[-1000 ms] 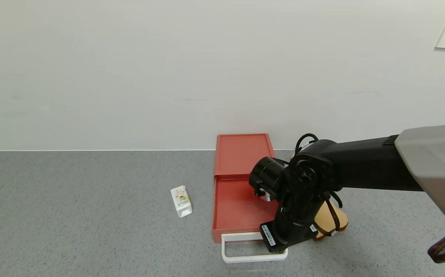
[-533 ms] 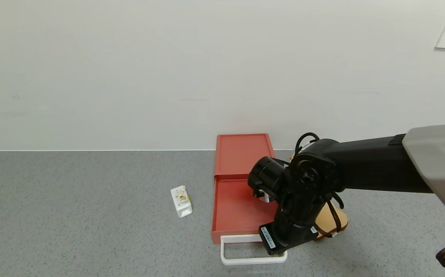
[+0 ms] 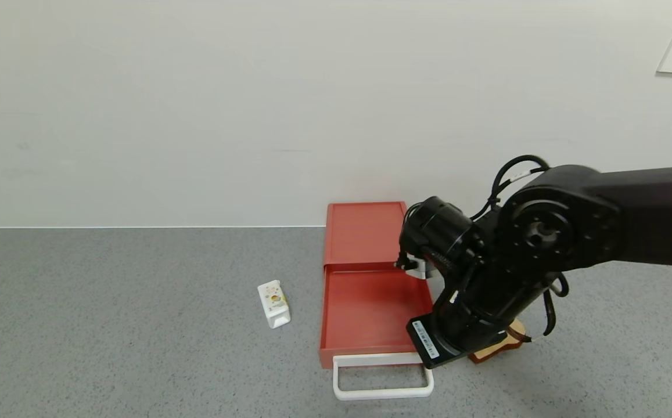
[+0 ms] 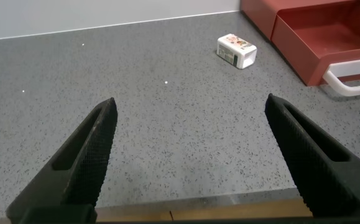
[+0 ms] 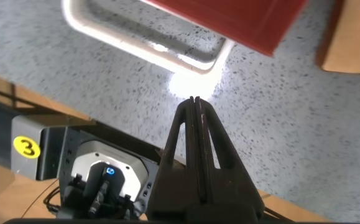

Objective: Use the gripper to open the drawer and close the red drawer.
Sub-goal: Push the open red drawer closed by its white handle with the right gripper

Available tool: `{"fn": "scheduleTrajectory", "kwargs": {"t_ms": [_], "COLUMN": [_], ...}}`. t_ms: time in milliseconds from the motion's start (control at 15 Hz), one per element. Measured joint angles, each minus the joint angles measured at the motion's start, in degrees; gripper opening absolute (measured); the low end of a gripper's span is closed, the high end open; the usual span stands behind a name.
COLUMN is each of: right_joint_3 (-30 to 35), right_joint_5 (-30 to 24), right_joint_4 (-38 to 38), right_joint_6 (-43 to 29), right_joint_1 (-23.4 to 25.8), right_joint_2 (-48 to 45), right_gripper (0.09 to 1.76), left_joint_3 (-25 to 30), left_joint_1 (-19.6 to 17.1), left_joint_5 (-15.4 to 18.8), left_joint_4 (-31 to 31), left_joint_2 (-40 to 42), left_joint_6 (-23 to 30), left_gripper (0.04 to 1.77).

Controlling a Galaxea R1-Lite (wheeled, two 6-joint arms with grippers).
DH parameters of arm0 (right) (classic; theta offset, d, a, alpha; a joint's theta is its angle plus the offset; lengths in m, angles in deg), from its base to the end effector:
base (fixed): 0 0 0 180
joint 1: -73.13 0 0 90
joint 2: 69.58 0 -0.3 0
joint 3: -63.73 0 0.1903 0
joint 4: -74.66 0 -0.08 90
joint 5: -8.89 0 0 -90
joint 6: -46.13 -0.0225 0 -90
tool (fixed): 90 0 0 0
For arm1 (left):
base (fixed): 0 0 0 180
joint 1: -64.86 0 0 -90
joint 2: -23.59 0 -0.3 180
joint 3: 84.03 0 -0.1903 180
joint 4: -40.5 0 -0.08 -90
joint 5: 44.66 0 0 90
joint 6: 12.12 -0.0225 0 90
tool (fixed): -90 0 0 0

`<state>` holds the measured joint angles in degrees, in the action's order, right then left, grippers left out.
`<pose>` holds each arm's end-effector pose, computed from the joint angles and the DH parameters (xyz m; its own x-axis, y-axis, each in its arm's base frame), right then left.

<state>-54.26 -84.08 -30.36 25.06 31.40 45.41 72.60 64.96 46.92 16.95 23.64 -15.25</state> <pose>0.2593 0.2328 0.1844 0.1961 0.2443 -0.9497 -0.3763 0.9131 0.1572 -0.0229 -0.0006 0.0751 0.9996 -0.0293 -0.0023 0.0294 0.9981 0.0545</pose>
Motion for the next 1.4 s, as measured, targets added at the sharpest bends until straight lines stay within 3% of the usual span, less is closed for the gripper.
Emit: {"fn": "scheduleTrajectory", "kwargs": {"t_ms": [267, 533, 733, 1200, 1400], "right_joint_3": [2.6, 10.5, 17.7, 26.3, 29.1], "right_joint_5": [0.6, -0.2, -2.4, -13.3, -13.8], "right_joint_4": [-1.6, -14.5, -22.6, -30.8, -33.5], "right_joint_6": [4.2, 7.6, 11.5, 13.3, 13.2], "right_joint_1": [0.6, 2.4, 4.7, 13.1, 14.4], "right_joint_2": [-9.8, -17.2, -22.4, -31.1, -32.5], "right_gripper": [0.11, 0.11, 0.11, 0.11, 0.11], "left_joint_3": [0.0, 0.0, 0.0, 0.0, 0.0], "left_joint_1": [0.0, 0.0, 0.0, 0.0, 0.0], "left_joint_5": [0.0, 0.0, 0.1, 0.1, 0.1], "left_joint_4": [0.0, 0.0, 0.0, 0.0, 0.0], "left_joint_2": [0.0, 0.0, 0.0, 0.0, 0.0], "left_joint_6": [0.0, 0.0, 0.0, 0.0, 0.0], "left_gripper": [1.72, 1.72, 1.72, 1.72, 1.72]}}
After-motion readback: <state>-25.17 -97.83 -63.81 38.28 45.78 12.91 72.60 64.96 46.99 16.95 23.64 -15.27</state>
